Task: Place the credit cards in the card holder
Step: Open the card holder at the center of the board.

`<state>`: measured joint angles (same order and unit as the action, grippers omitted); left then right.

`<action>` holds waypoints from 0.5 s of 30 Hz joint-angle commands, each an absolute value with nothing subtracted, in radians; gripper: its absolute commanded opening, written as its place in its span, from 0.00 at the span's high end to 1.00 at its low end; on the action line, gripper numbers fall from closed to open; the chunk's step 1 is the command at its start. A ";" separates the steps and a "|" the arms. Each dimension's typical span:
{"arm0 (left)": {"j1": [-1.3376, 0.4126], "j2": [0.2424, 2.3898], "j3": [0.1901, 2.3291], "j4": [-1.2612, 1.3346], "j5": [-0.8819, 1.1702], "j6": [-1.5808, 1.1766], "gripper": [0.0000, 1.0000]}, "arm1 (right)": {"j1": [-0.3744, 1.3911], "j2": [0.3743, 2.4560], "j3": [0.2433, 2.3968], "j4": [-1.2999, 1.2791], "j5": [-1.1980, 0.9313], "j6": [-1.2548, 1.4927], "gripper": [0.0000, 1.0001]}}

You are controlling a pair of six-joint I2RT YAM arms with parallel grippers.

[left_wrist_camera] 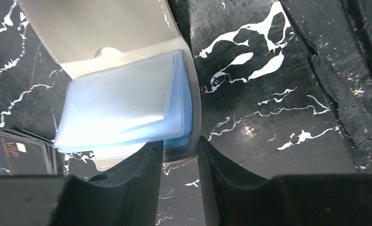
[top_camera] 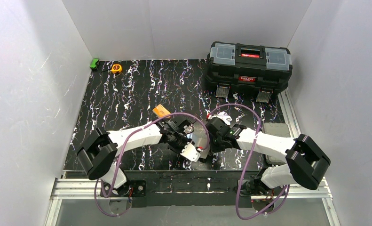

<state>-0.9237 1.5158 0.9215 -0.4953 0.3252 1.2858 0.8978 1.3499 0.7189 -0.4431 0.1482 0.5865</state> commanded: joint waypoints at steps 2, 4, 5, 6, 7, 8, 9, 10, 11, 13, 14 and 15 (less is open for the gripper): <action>-0.923 1.559 0.995 -0.576 0.385 1.155 0.66 | 0.902 1.361 0.695 -0.385 0.133 0.583 0.99; -0.923 1.577 1.020 -0.588 0.405 1.107 0.64 | 0.901 1.357 0.693 -0.378 0.131 0.584 0.99; -0.923 1.585 1.035 -0.589 0.413 1.084 0.64 | 0.902 1.354 0.689 -0.373 0.127 0.586 0.99; -0.923 1.594 1.049 -0.589 0.420 1.059 0.64 | 0.901 1.353 0.685 -0.367 0.121 0.589 0.99; -0.922 1.602 1.061 -0.587 0.428 1.036 0.63 | 0.902 1.352 0.683 -0.362 0.116 0.592 0.99; -0.922 1.611 1.071 -0.584 0.434 1.013 0.63 | 0.901 1.353 0.679 -0.356 0.113 0.592 0.99; -0.921 1.619 1.080 -0.577 0.443 0.994 0.64 | 0.902 1.354 0.677 -0.351 0.110 0.593 0.99; -0.919 1.623 1.084 -0.559 0.448 0.968 0.64 | 0.902 1.355 0.675 -0.349 0.107 0.594 0.99; -0.917 1.625 1.084 -0.547 0.458 0.943 0.64 | 0.902 1.357 0.674 -0.346 0.105 0.594 0.99; -0.916 1.637 1.100 -0.546 0.475 0.924 0.64 | 0.901 1.356 0.671 -0.342 0.108 0.595 0.99; -0.916 1.642 1.110 -0.548 0.483 0.916 0.64 | 0.901 1.355 0.669 -0.338 0.107 0.593 0.99; -0.916 1.648 1.120 -0.550 0.489 0.901 0.64 | 0.900 1.353 0.668 -0.335 0.107 0.594 0.99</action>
<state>-0.9211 1.6379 1.0679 -0.5507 0.4076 0.9886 0.8978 1.3510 0.6823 -0.3927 0.1276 0.5884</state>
